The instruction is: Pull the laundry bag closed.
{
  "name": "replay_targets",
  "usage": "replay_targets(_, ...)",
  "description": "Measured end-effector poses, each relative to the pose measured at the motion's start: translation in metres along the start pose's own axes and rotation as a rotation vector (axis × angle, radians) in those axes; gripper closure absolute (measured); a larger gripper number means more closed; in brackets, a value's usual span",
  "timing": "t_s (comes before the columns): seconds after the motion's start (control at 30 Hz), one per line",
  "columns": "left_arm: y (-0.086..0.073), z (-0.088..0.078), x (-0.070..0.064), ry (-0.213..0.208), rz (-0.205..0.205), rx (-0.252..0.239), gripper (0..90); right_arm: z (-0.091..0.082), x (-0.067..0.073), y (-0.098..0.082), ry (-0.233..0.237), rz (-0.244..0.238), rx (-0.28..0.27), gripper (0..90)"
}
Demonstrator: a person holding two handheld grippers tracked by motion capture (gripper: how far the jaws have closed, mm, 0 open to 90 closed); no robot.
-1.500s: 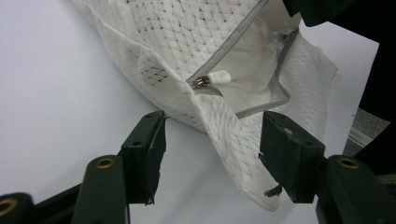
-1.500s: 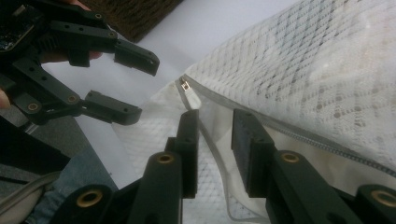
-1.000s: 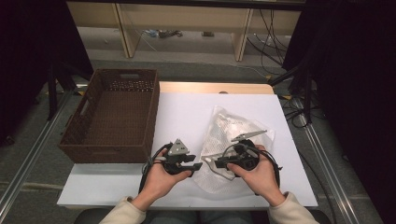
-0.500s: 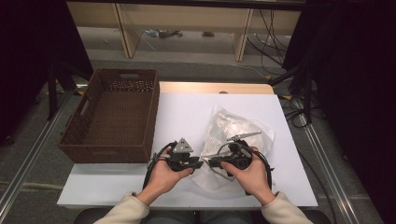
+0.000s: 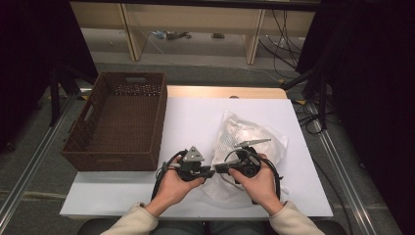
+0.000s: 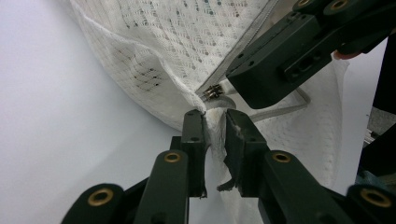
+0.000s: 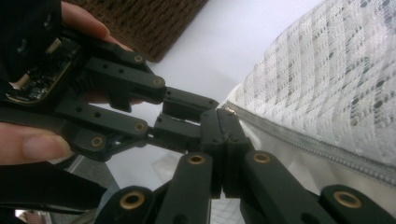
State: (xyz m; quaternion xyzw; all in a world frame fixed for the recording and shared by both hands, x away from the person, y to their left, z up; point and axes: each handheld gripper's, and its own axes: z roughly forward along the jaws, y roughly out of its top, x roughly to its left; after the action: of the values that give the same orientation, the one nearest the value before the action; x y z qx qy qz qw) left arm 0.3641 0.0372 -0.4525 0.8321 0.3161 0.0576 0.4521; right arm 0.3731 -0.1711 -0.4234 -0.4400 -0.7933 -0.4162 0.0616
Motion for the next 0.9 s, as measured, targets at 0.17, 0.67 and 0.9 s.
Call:
replay_targets(0.17,0.002,0.003,0.002,0.004,-0.006,-0.002,72.3,-0.001,0.001,0.000,-0.016,-0.016,-0.005,90.0)
replay_targets(0.67,0.003,0.000,0.002,0.006,-0.038,0.003,84.5,-0.003,-0.011,-0.010,-0.064,0.072,-0.010,71.7)
replay_targets(0.9,0.002,0.000,0.002,0.002,-0.038,-0.003,84.9,0.004,-0.019,-0.010,0.002,0.106,-0.044,73.7)
